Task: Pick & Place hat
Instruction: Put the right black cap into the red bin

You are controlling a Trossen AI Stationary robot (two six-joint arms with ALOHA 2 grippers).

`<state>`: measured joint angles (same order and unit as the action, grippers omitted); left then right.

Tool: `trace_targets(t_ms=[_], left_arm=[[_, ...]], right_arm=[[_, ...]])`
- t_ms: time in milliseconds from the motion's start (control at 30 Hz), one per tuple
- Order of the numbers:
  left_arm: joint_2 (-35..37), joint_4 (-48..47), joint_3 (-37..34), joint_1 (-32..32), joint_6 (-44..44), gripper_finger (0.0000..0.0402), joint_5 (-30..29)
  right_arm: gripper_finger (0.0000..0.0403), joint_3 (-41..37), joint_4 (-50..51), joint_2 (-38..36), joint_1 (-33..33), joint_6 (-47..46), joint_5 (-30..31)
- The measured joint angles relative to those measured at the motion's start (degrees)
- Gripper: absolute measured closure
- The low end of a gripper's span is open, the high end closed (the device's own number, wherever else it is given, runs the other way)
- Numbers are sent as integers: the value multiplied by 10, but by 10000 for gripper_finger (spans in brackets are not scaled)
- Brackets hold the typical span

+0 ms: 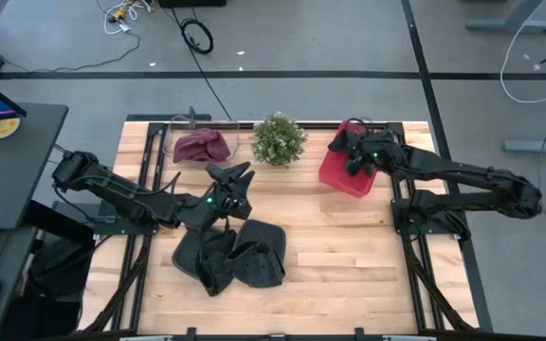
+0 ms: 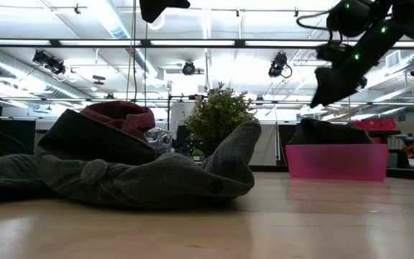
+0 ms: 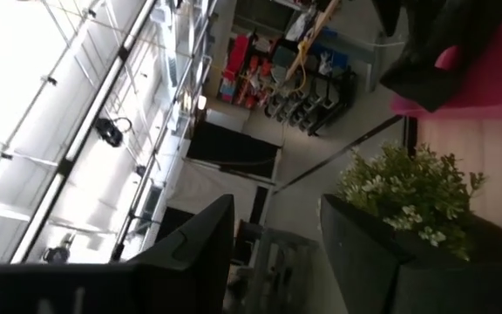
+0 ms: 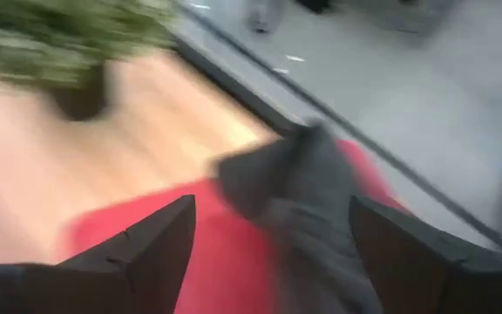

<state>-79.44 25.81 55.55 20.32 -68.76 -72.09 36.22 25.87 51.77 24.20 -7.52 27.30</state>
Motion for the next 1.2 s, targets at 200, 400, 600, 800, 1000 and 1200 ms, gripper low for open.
trace_targets(t_ms=[200, 400, 600, 800, 1000, 1200], left_arm=[[0, -83, 0, 4, 91, 225, -26], [0, -218, 0, 37, 264, 225, -48], [0, -353, 0, 93, 517, 225, 82], [-2, -438, 0, 106, 854, 225, 292], [-3, -550, 0, 106, 1082, 221, 364], [-11, -639, 0, 108, 1216, 189, 447]], right_arm=[[134, 25, -1, 0, -52, 8, -127], [153, 26, -4, 0, -120, -38, -209], [158, 26, -6, 0, -176, -74, -207], [158, 3, -72, 0, -214, -85, -207], [158, -44, -158, 0, -230, -84, -207], [158, -97, -223, 0, -239, -107, -207]])
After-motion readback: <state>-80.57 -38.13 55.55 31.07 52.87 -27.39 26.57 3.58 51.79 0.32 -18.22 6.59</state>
